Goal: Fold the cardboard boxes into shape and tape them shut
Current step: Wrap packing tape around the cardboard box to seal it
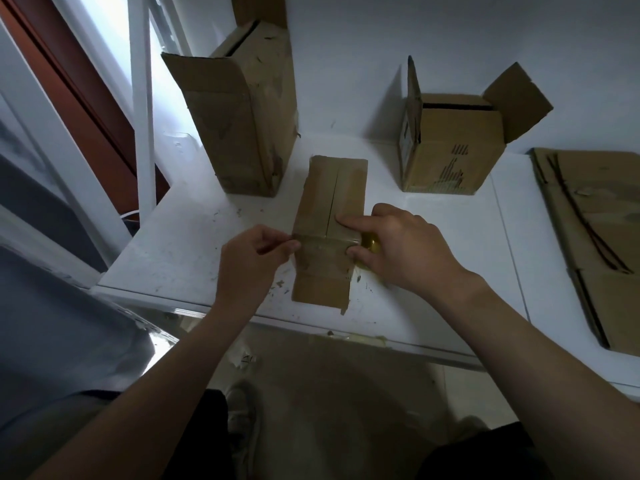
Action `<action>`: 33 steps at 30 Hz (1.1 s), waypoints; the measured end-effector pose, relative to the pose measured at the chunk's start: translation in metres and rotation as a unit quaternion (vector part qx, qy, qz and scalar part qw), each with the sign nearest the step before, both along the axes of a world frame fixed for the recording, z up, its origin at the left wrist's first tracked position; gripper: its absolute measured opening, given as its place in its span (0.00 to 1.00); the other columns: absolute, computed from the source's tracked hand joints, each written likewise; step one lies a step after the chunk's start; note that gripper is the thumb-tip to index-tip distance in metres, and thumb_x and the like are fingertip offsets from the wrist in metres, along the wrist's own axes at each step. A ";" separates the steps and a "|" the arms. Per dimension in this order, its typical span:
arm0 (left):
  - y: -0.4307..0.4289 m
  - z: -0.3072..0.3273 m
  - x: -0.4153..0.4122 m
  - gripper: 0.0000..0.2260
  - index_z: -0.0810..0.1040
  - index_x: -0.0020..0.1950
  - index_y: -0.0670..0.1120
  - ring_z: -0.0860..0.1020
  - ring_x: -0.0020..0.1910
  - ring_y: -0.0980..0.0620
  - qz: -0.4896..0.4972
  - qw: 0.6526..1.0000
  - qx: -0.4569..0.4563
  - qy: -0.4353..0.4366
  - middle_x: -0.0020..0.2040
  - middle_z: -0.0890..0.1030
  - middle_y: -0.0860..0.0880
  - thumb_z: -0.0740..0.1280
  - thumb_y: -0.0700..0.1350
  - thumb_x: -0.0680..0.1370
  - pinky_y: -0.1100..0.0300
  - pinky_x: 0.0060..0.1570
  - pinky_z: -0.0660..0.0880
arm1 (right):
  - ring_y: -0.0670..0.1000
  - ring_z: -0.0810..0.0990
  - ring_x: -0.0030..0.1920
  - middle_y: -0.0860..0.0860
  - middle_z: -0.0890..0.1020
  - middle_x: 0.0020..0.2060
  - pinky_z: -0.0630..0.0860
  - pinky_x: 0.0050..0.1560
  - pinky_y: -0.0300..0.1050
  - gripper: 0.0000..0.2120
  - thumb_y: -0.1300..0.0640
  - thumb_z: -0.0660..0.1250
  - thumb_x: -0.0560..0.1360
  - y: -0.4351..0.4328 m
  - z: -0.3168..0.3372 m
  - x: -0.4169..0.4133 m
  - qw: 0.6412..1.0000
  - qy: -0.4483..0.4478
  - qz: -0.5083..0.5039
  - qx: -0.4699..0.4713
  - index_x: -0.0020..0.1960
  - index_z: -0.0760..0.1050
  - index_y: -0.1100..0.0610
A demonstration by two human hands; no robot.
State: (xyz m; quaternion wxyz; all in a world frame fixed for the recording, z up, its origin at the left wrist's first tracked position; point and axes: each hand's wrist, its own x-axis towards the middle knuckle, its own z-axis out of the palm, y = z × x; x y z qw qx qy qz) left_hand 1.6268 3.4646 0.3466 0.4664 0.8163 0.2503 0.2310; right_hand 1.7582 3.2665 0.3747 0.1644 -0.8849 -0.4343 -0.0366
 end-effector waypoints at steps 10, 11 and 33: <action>-0.031 -0.001 -0.003 0.09 0.85 0.56 0.44 0.81 0.41 0.62 0.067 0.996 0.061 -0.023 0.43 0.84 0.57 0.72 0.45 0.78 0.64 0.47 0.81 | 0.52 0.79 0.47 0.42 0.68 0.44 0.69 0.40 0.44 0.23 0.42 0.69 0.77 0.000 0.000 -0.001 1.000 -0.012 -0.012 -0.005 0.71 0.72 0.36; -0.034 -0.001 -0.004 0.10 0.84 0.58 0.44 0.82 0.43 0.60 0.056 0.994 0.096 -0.022 0.46 0.85 0.54 0.71 0.45 0.79 0.60 0.51 0.82 | 0.53 0.79 0.47 0.42 0.69 0.45 0.71 0.40 0.44 0.23 0.43 0.68 0.78 0.002 0.000 -0.002 1.000 -0.017 -0.013 -0.004 0.72 0.72 0.37; 0.002 -0.003 0.048 0.17 0.77 0.71 0.51 0.53 0.82 0.46 -0.113 0.969 0.219 0.007 0.79 0.65 0.52 0.64 0.53 0.83 0.54 0.71 0.54 | 0.41 0.78 0.53 0.40 0.81 0.57 0.75 0.50 0.33 0.33 0.44 0.79 0.69 -0.010 -0.018 -0.010 0.962 0.207 0.001 0.178 0.72 0.73 0.43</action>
